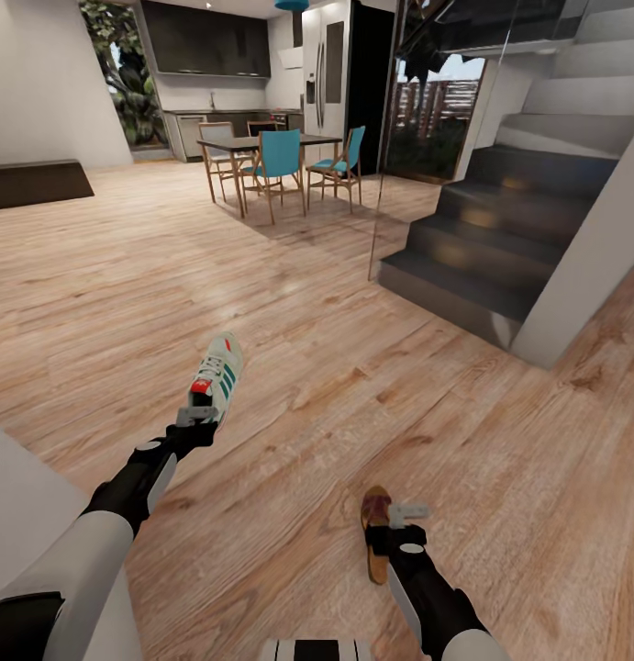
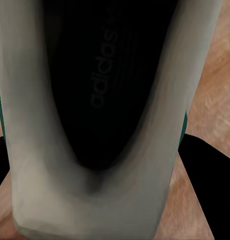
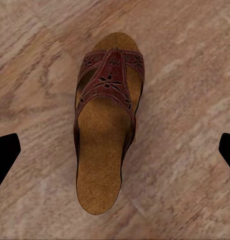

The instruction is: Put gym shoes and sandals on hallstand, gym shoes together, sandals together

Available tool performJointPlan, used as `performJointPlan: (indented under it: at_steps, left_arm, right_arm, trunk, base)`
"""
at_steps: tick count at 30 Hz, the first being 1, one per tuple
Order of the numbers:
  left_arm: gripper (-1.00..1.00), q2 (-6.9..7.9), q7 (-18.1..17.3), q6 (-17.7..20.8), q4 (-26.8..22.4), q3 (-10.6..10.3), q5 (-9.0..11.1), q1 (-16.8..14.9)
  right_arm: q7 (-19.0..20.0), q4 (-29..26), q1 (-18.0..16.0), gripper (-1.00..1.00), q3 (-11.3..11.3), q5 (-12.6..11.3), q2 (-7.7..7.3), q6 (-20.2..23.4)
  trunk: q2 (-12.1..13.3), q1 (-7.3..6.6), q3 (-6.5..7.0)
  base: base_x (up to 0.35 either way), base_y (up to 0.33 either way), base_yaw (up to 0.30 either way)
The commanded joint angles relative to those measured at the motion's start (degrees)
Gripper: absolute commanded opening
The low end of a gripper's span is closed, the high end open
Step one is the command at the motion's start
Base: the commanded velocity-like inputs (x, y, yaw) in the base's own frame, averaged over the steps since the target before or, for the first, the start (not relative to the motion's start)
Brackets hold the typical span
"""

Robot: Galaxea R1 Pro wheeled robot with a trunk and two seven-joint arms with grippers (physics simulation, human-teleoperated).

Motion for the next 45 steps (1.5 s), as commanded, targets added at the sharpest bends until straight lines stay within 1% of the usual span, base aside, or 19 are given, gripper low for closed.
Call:
performJointPlan:
  at_steps: [1, 10, 28, 45]
  left_arm:
    - [-1.00, -0.04, -0.41, 0.40, -0.10, 0.30, 0.00, -0.01]
    - [-1.00, -0.04, -0.41, 0.31, -0.09, 0.36, -0.05, 0.03]
    - [-1.00, 0.05, -0.41, 0.28, -0.10, 0.22, -0.10, 0.08]
    - [-1.00, 0.05, -0.46, 0.31, -0.10, 0.21, -0.07, 0.08]
  right_arm:
    - [0.00, -0.12, 0.00, 1.00, -0.16, 0.60, 0.05, 0.43]
    - [0.00, -0.08, -0.01, 1.00, -0.16, 0.58, 0.05, 0.43]
    - [0.00, -0.23, -0.01, 1.00, -0.15, 0.52, 0.05, 0.59]
    - [0.00, -0.34, 0.02, 1.00, -0.26, 0.52, 0.05, 0.61]
  trunk:
    - [-0.02, 0.00, -0.05]
    - [-0.02, 0.00, -0.05]
    - [-0.02, 0.00, -0.12]
    - [-0.24, 0.44, -5.21]
  base:
    - [0.153, 0.000, 0.000]
    - [0.195, 0.000, 0.000]
    - [0.012, 0.000, 0.000]
    - [0.000, 0.000, 0.040]
